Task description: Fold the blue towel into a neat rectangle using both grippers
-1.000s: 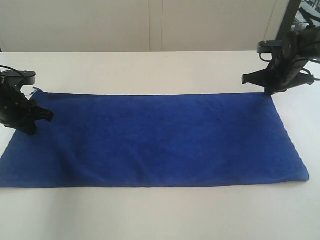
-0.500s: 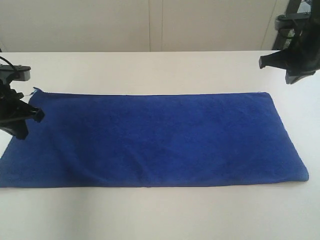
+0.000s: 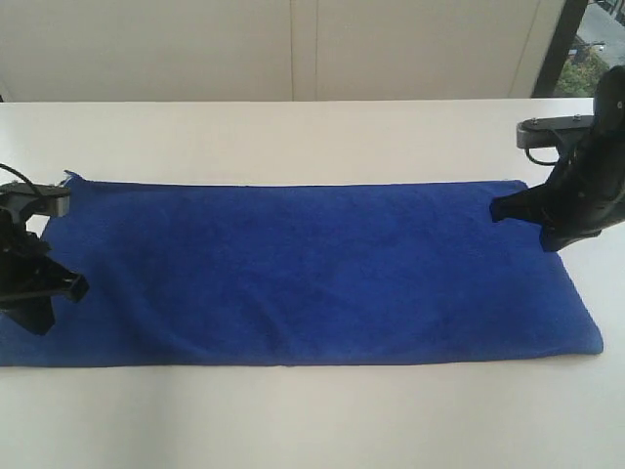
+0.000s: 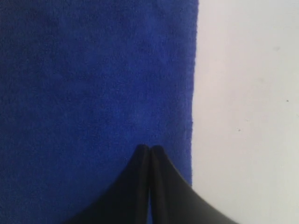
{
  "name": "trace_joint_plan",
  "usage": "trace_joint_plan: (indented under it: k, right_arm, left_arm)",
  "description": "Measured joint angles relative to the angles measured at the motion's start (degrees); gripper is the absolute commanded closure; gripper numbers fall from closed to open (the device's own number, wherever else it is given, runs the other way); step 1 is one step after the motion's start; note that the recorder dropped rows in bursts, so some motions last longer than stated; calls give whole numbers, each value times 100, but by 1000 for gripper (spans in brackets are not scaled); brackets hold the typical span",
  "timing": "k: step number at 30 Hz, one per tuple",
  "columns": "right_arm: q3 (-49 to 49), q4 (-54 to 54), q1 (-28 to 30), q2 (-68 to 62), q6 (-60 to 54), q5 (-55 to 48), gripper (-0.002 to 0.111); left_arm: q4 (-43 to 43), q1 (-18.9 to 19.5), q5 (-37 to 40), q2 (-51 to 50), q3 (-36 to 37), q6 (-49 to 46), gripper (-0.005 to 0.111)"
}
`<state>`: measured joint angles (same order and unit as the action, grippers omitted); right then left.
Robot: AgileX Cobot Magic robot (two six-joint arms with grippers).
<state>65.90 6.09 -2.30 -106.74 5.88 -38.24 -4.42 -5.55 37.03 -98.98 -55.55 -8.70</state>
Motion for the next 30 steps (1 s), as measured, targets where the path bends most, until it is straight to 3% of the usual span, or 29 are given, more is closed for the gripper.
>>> trace_joint_plan:
  k: [6,30]
  right_arm:
    - [-260,0,0,-122,-39,524,108]
    - [-311,321,0,-346,-49,248,108]
  left_arm:
    - [132,0,-533,-172,228,0,107]
    - [442,-38,-383,-206,233,-13,107]
